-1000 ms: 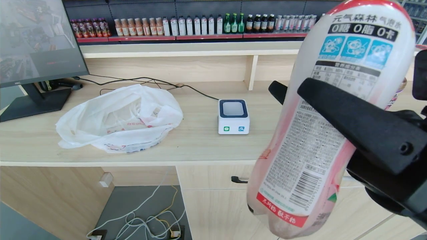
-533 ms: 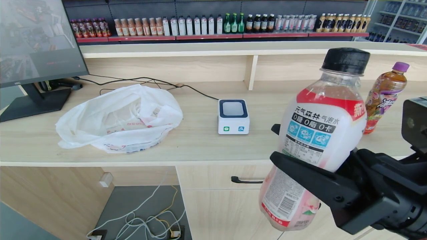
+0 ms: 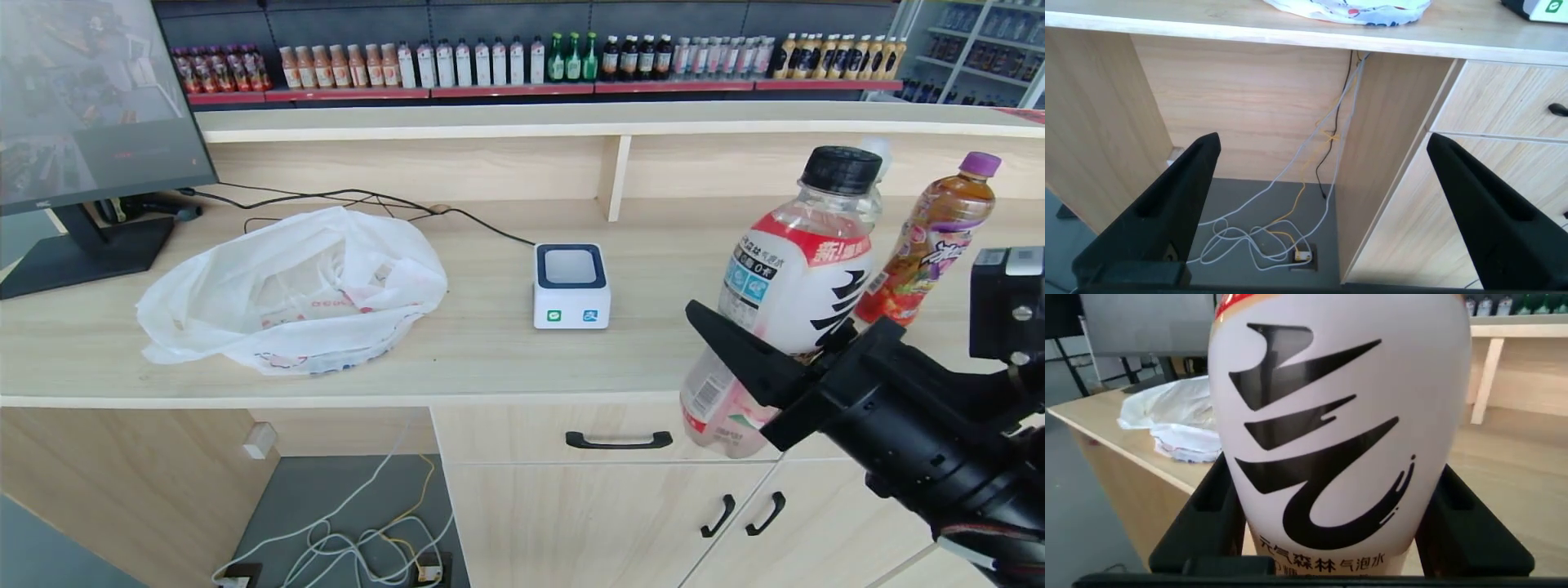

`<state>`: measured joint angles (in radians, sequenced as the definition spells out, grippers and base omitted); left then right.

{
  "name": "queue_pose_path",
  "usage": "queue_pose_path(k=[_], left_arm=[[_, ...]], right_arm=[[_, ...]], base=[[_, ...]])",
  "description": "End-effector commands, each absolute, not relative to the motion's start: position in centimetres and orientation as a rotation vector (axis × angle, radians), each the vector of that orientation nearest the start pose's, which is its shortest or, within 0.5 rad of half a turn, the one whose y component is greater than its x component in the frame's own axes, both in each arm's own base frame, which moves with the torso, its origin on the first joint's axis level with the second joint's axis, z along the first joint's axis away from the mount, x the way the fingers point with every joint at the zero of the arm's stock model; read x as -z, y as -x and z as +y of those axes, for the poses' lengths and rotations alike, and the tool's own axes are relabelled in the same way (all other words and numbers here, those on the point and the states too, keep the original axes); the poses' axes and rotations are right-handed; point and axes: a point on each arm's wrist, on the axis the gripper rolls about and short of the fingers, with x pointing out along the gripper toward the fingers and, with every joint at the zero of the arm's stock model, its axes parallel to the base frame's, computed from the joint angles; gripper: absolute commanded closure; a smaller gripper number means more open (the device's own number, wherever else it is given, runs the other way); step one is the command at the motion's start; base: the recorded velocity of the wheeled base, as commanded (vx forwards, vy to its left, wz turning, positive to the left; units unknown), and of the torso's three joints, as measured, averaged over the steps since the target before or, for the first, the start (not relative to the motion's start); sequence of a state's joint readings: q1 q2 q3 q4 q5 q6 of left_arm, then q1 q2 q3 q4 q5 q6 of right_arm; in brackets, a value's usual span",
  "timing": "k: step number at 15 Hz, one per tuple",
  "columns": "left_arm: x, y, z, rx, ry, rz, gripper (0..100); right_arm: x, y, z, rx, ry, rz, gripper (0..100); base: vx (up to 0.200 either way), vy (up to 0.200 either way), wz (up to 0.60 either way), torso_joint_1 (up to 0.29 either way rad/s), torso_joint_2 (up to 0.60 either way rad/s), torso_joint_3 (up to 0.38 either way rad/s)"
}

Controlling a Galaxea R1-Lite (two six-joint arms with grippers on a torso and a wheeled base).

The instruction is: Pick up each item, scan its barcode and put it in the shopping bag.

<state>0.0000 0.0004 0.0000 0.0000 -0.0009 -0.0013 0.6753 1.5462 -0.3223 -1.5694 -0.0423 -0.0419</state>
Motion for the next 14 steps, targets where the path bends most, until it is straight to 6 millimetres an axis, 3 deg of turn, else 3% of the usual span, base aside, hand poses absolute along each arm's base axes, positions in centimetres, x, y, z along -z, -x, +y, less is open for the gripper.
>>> queue_pose_path(k=[1, 6, 10, 14], left_arm=[[-7.5, 2.3, 0.0, 0.002, 0.002, 0.000, 0], [-7.5, 2.3, 0.0, 0.000, 0.003, 0.000, 0], [-7.5, 2.3, 0.0, 0.000, 0.005, 0.000, 0], [-7.5, 2.3, 0.0, 0.000, 0.003, 0.000, 0]], right_arm=[[-19.6, -18.6, 13.2, -0.544, -0.062, -0.348, 100], [-21.2, -21.4, 11.0, -0.397, -0.047, -0.418, 100], [-21.4, -21.4, 10.9, -0.389, -0.043, -0.427, 100], [-21.6, -21.4, 10.9, -0.392, -0.047, -0.432, 100]], base=[[0.000, 0.000, 0.00, 0.000, 0.00, 0.000], [0.000, 0.000, 0.00, 0.000, 0.00, 0.000], [0.000, 0.000, 0.00, 0.000, 0.00, 0.000], [0.000, 0.200, 0.00, 0.001, 0.00, 0.002]])
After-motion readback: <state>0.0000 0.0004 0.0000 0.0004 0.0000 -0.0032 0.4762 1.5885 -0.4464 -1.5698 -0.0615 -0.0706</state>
